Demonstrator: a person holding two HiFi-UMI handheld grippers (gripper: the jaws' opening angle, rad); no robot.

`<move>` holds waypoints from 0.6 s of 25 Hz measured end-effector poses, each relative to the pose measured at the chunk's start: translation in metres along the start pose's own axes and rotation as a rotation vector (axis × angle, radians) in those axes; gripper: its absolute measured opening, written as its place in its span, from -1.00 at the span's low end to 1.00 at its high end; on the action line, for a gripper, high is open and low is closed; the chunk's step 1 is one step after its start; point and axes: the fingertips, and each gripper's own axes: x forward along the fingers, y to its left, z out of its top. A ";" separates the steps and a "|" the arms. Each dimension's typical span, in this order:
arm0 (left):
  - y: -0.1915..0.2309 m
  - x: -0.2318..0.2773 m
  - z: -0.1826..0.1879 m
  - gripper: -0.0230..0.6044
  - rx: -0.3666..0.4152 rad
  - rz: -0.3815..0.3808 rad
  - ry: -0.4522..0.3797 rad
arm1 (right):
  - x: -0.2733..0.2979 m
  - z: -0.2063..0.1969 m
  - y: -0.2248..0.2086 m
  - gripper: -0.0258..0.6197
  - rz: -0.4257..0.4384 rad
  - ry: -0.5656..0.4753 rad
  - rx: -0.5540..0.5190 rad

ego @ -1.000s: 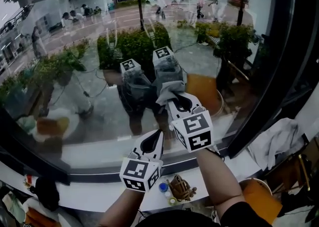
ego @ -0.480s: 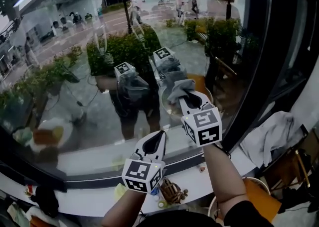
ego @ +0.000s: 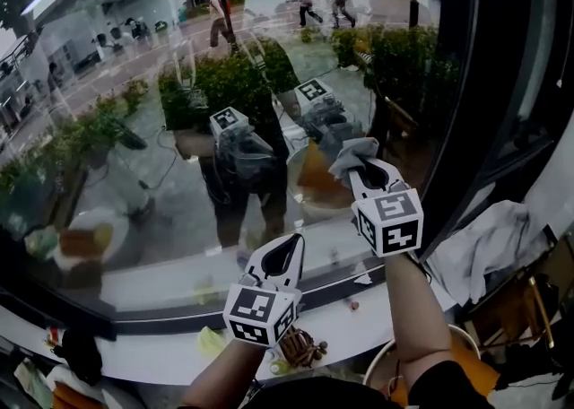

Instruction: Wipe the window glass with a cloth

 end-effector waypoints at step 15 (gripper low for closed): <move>0.005 0.011 0.000 -0.90 -0.006 0.006 0.000 | 0.002 0.001 0.002 -0.80 0.012 -0.015 -0.014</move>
